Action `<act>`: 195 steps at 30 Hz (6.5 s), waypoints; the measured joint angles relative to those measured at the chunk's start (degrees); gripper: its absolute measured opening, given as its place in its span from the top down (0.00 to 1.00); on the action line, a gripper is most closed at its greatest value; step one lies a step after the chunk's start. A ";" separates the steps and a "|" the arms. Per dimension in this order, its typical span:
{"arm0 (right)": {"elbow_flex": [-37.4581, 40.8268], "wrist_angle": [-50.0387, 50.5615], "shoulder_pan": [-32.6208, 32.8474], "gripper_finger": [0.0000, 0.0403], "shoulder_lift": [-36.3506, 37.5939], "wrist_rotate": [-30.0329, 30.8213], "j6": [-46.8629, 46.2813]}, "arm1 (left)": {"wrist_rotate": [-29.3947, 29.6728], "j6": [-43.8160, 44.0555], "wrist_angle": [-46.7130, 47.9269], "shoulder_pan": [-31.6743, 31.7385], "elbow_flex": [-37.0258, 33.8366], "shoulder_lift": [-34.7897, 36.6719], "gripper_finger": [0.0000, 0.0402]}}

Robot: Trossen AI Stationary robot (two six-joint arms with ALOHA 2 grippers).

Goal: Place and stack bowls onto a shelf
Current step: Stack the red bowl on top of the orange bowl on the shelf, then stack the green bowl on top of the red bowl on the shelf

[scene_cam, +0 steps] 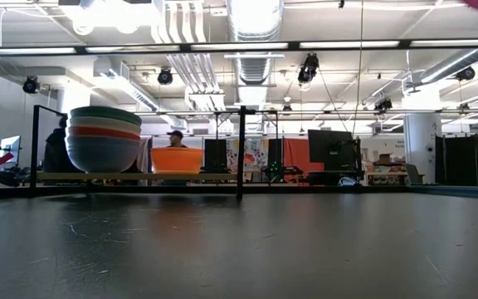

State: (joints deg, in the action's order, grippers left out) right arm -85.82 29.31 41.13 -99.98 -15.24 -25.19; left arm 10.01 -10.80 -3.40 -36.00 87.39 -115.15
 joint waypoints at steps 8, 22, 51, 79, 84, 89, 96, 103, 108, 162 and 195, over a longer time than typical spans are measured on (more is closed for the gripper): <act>0.00 -0.07 -2.21 0.98 0.12 -0.12 7.08 | 0.91 0.76 0.04 0.51 0.00 0.00 0.72; -0.17 -0.92 -2.46 0.98 0.26 -1.29 3.30 | 0.47 3.81 0.51 0.47 -0.04 0.00 0.70; -0.33 -5.34 -4.27 0.96 0.66 -2.32 -4.78 | -13.11 6.87 2.58 2.00 -0.11 -0.11 0.99; -0.24 35.46 -19.33 0.54 20.52 1.53 11.77 | -7.26 8.49 33.78 12.08 10.17 -0.11 1.00; -0.20 40.00 -22.63 0.54 22.45 9.47 14.84 | 0.39 15.26 49.62 16.38 16.49 -0.11 1.00; -0.06 40.66 -25.20 0.54 23.20 11.45 18.98 | 5.21 16.51 62.18 20.67 18.45 0.13 1.00; 1.40 40.96 -27.52 0.54 23.90 11.45 20.75 | 7.37 17.54 66.89 28.14 15.08 2.75 1.00; 4.65 40.80 -27.68 0.54 24.11 11.25 20.77 | 8.71 18.94 70.33 32.36 10.96 9.01 1.00; 7.62 40.86 -27.68 0.54 24.35 11.36 21.68 | 14.64 19.61 70.05 35.12 5.06 15.77 1.00; 10.88 38.91 -27.83 0.54 24.81 11.43 22.21 | 6.43 20.03 50.13 55.78 -8.96 21.77 0.68; 10.88 37.23 -27.83 0.54 24.81 11.46 26.51 | -5.20 123.23 66.69 -7.82 -9.18 18.15 0.68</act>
State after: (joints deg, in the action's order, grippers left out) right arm -74.94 66.55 13.30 -75.18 -3.78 1.32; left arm 4.82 112.43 63.29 -43.82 78.22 -97.00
